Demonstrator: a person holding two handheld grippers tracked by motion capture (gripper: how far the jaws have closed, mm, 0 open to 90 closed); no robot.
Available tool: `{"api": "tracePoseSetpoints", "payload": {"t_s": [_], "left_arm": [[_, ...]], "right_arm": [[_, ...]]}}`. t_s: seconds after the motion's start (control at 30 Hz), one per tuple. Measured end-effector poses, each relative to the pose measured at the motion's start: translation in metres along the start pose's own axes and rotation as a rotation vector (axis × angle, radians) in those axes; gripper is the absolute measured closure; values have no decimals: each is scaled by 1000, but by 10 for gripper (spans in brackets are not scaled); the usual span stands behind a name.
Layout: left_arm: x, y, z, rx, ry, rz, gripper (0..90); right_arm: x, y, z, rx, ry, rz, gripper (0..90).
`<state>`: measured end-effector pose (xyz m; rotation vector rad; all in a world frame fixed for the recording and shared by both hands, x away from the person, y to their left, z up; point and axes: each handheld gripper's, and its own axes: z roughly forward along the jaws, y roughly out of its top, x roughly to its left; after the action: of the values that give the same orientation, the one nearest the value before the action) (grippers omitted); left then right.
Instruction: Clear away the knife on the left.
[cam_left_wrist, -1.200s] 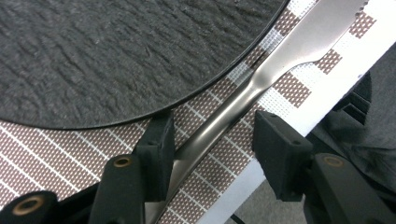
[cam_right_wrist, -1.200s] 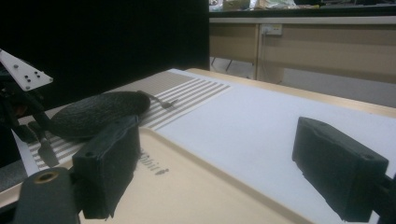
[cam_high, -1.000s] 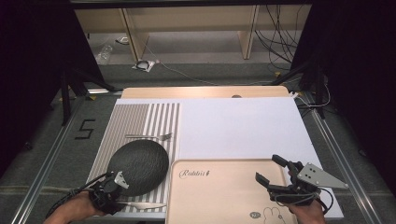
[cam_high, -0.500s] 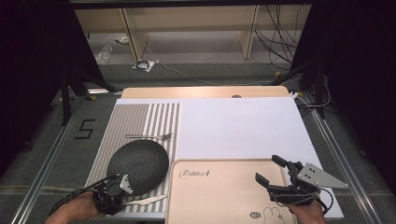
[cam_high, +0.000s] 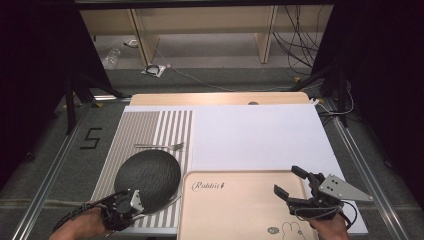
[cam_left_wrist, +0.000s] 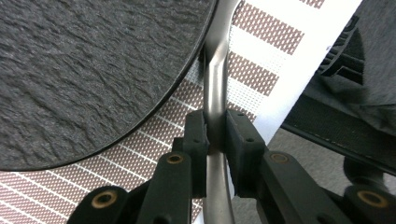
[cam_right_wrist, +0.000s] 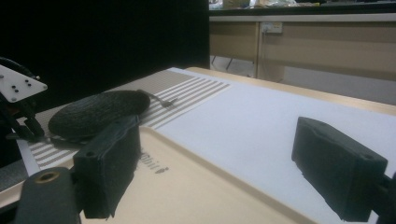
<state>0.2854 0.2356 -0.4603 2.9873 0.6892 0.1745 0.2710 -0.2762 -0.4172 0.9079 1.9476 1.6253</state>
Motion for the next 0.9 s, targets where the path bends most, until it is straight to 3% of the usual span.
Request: {"api": "tracePoseSetpoints", "payload": {"t_s": [0.3,0.7,0.9], "left_arm": [[-2,-4,-1,-19,10,-12,789],[-9,-15,-14,-45,-28,-35,790],[-14,-15,-21,-80,-48,-45,790]], "right_arm": [[-1,-1,1,4,0,8,167],[1,-1,2,14,7,3,167],[1,-1,3,9,13,4,167]]}}
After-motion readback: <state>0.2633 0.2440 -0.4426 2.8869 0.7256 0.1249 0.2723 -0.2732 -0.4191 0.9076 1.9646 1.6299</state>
